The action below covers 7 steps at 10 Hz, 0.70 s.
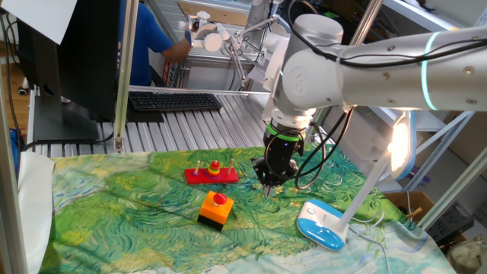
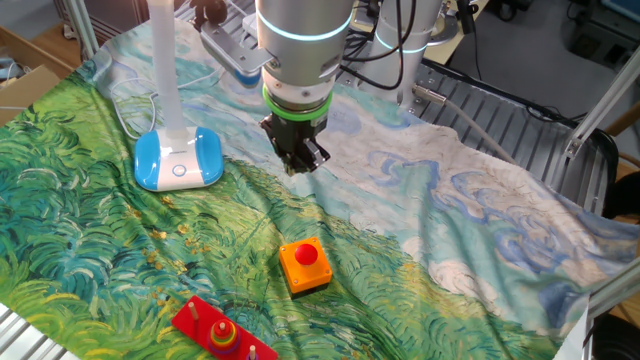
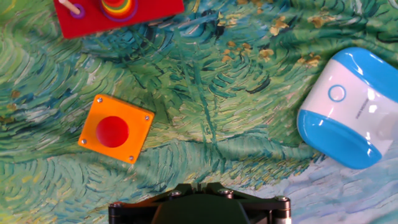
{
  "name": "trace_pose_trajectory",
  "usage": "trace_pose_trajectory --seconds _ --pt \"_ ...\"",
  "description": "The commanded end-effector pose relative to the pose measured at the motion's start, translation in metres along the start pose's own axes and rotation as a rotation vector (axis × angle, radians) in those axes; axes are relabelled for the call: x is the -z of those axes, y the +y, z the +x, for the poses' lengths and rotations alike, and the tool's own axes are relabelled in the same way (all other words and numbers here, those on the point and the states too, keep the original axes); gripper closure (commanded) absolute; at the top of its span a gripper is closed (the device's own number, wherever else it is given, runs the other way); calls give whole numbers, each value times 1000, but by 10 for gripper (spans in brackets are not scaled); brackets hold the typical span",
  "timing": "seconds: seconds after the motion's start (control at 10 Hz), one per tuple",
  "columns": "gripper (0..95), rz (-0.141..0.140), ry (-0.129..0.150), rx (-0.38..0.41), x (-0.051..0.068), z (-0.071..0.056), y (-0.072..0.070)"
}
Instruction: Turn off the desk lamp by pressing the button
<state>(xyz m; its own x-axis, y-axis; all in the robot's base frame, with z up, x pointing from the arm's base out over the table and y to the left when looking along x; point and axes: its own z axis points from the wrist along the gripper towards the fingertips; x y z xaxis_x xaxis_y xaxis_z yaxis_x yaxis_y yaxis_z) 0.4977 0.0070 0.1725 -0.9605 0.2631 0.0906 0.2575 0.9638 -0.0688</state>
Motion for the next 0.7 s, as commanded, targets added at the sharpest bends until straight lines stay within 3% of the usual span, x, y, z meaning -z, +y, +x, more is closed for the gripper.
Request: trace_pose_trajectory --seconds 0.1,0.3,0.7 --pt "950 5 6 -37 0 1 -1" --pt "950 14 40 -102 -1 1 -1" --pt "950 23 69 -243 -4 4 -1"
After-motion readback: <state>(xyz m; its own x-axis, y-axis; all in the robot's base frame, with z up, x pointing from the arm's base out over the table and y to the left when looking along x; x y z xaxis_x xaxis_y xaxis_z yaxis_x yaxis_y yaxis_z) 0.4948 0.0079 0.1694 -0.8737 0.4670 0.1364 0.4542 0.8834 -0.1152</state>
